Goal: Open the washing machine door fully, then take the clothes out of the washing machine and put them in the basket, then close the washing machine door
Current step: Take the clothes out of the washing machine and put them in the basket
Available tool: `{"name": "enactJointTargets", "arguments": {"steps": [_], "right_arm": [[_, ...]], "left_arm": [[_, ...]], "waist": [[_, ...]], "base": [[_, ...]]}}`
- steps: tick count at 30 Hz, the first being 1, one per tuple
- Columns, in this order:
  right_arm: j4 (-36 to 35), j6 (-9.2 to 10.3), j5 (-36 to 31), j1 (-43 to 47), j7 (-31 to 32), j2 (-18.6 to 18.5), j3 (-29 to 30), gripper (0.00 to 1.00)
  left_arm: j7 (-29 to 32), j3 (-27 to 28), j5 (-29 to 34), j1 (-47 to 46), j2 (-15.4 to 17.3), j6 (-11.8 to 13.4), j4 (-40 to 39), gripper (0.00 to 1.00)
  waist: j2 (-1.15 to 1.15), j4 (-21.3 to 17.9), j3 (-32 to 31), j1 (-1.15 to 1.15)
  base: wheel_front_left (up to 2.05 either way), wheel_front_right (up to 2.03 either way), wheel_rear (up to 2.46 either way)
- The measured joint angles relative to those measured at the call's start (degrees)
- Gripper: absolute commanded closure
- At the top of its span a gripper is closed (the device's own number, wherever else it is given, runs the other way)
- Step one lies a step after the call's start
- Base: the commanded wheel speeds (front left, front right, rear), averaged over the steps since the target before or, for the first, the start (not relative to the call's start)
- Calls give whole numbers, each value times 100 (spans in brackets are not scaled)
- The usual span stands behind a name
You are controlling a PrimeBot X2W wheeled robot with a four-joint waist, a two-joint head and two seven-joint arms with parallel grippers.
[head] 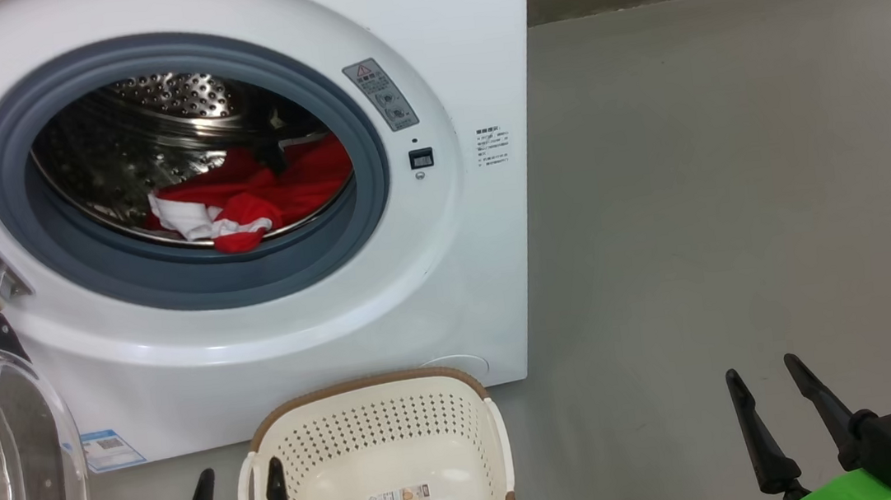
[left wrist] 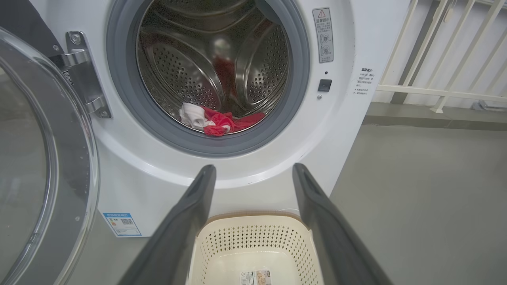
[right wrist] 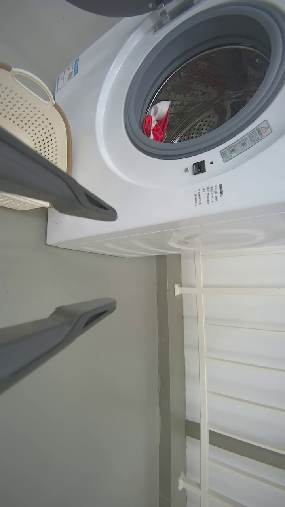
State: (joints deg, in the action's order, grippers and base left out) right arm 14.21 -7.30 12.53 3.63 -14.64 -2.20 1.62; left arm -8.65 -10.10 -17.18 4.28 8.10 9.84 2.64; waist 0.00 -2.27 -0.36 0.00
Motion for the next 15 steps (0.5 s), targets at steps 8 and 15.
{"name": "enactJointTargets", "arguments": {"steps": [8, 15], "right_arm": [[24, 0, -1, 0, 0, 0, 0, 0], [35, 0, -25, 0, 0, 0, 2, 0]], "left_arm": [[0, -43, 0, 0, 15, 24, 0, 0], [0, -90, 0, -2, 18, 31, 3, 0]], "waist": [[0, 7, 2, 0], [0, 12, 34, 0]], "base": [[0, 0, 0], [0, 0, 0]]}}
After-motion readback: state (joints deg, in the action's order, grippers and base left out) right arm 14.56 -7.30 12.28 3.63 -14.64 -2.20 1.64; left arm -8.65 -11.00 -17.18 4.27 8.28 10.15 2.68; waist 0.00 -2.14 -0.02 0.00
